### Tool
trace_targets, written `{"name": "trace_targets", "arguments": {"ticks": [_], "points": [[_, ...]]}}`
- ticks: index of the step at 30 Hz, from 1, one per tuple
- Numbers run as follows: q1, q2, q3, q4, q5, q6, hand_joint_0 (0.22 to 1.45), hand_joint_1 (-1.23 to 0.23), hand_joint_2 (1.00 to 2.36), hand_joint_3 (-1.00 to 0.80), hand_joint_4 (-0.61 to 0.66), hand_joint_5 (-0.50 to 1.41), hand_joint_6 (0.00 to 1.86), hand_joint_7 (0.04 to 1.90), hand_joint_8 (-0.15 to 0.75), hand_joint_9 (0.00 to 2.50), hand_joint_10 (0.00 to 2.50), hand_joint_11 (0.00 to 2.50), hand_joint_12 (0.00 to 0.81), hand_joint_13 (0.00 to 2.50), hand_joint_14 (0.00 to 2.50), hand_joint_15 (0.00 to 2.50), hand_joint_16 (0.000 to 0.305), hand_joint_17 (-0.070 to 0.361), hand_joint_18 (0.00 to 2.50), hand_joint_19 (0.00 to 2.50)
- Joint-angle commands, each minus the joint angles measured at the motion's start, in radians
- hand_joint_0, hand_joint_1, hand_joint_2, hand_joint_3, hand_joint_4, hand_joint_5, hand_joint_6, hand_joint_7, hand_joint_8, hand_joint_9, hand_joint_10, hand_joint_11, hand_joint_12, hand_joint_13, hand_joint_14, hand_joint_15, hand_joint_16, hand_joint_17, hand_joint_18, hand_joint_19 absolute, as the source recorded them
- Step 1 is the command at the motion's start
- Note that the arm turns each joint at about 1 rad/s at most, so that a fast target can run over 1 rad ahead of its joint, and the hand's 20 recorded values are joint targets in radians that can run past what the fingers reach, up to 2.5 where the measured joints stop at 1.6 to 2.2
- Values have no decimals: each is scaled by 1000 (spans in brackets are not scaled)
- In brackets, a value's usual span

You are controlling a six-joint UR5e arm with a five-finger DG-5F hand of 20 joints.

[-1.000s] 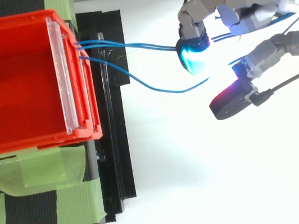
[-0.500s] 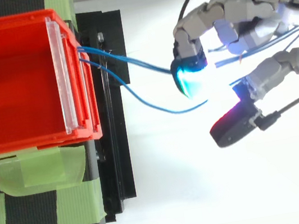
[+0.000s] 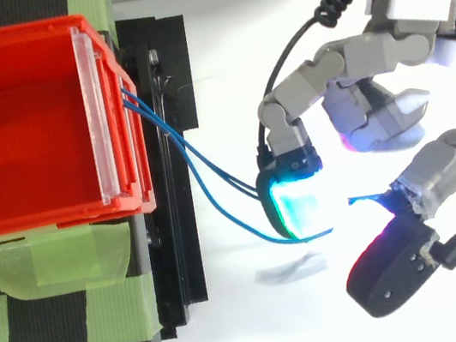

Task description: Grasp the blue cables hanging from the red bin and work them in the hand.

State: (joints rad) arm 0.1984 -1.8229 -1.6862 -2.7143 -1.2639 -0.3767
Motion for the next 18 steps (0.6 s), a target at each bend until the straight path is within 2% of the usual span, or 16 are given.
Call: {"name": "trace_targets", "arguments": {"ticks": [1,6,18], "points": [[4,-1,0,-7,1,111,926,-708,1013,-637,144,393,618,1344,349,613,2500,2046,475,810,695,1423,54,123,1048,1459],[4,-1,0,-9,3,114,928,-709,1013,-642,136,396,606,1353,352,634,2500,2012,474,825,546,1449,54,122,1020,1437],[6,1,0,-10,0,110,930,-710,1012,-645,135,400,592,1363,356,648,2500,2024,475,846,480,1456,54,123,1006,1419]]}}
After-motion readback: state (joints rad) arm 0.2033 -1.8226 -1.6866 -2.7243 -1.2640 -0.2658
